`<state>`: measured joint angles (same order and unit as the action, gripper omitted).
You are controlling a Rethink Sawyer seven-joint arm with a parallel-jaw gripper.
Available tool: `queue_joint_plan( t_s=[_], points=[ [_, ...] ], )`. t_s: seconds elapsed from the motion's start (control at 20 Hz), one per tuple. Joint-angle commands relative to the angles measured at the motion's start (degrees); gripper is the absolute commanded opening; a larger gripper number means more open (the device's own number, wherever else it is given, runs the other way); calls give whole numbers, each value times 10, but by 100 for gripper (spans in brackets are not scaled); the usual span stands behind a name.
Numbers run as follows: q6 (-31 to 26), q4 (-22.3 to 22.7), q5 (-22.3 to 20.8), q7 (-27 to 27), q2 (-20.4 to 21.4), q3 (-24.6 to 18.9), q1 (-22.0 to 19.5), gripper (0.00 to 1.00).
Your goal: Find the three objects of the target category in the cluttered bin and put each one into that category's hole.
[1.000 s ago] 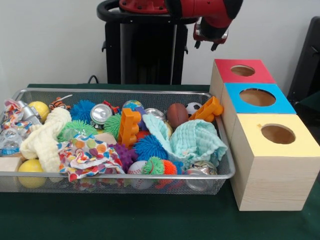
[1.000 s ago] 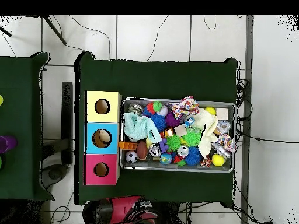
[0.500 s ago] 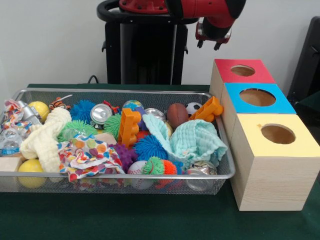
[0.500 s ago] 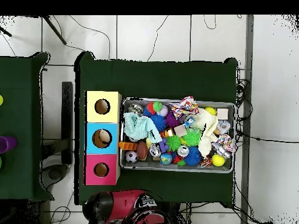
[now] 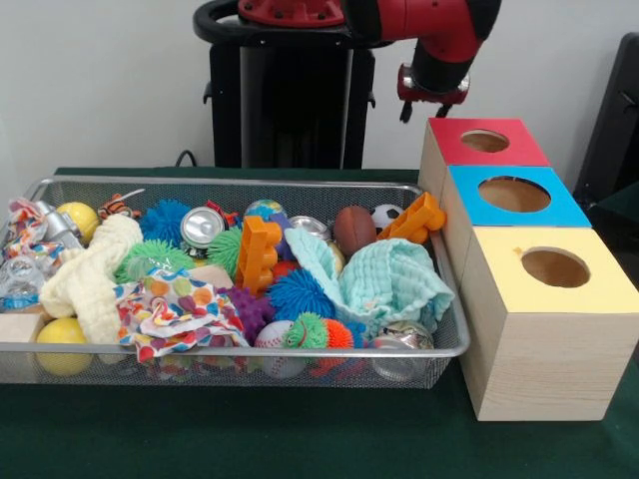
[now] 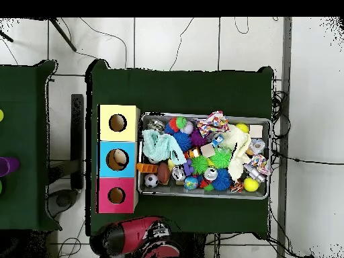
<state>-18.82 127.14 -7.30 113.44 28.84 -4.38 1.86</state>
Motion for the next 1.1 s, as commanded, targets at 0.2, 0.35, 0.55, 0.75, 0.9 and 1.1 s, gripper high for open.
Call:
queue_joint_plan(
  t_s=[0.2, 0.35, 0.55, 0.75, 0.9, 1.1],
  points=[
    [254, -85, -26, 98, -1, 50, 43, 100],
    [286, -77, -18, 91, -3, 56, 45, 100],
    [300, -68, -9, 80, 4, 55, 39, 100],
    [287, -52, -4, 80, 21, 45, 24, 100],
    [212, -31, 12, 81, 50, 19, -1, 100],
    [92, 0, 45, 87, 100, -8, -26, 100]
  ],
)
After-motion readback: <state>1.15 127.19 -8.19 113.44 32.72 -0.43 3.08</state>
